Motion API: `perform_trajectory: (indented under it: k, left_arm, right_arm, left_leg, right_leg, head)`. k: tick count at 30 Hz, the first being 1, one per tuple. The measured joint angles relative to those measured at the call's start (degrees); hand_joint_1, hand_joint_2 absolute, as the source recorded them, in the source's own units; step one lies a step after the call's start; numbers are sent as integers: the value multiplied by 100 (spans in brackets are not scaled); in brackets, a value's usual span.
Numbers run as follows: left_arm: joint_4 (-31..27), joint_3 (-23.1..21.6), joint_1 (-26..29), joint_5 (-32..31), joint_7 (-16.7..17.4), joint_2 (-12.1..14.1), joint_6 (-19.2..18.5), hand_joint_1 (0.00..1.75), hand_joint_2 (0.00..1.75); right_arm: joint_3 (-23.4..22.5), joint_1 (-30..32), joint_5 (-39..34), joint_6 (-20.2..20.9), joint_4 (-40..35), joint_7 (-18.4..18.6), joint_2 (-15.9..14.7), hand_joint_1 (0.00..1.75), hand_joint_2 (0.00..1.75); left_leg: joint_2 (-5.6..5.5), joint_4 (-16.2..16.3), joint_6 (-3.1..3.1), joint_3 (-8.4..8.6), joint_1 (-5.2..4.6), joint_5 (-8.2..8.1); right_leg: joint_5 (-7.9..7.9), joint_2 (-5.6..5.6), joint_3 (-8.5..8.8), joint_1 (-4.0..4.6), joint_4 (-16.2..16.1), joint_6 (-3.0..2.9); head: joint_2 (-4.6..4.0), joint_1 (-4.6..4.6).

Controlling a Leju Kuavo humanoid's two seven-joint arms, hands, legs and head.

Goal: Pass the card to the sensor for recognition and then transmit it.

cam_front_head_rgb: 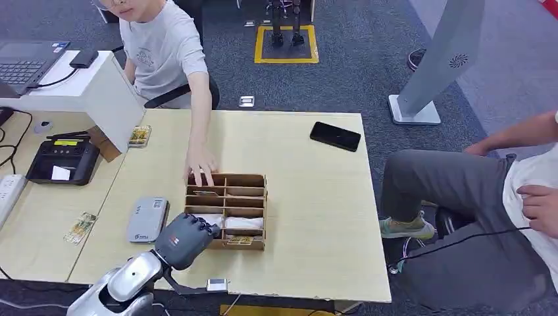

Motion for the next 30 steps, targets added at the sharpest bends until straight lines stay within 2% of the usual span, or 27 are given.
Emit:
perform_trajectory:
  k: [16,17,18,19,30]
  left_arm:
    - [7,0,0,52,0,-2,-35,175,175]
    - [7,0,0,52,0,-2,-35,89,175]
    - [7,0,0,55,0,-2,-35,89,175]
    - [7,0,0,61,-11,-4,-28,0,175]
    - [4,0,-61,94,-44,-65,72,0,175]
  right_arm:
    - [2,0,13,-22,-2,-11,0,0,0]
    - [2,0,13,-22,-2,-11,0,0,0]
    - [2,0,13,-22,-2,-9,0,0,0]
    - [2,0,13,-22,-2,-9,0,0,0]
    - [4,-5,11,-17,-4,2,0,0,0]
  left_leg:
    - [0,0,0,0,0,0]
    - [0,0,0,0,0,0]
    - [0,0,0,0,0,0]
    - [0,0,0,0,0,0]
    - [-1,0,0,1,0,0]
  right_leg:
    - [0,0,0,0,0,0]
    - [0,0,0,0,0,0]
    - [0,0,0,0,0,0]
    - [0,0,0,0,0,0]
    - [0,-2,3,0,0,0]
  head:
    - [0,-2]
    - [0,-2]
    - [0,-2]
    - [0,-2]
    - [0,0]
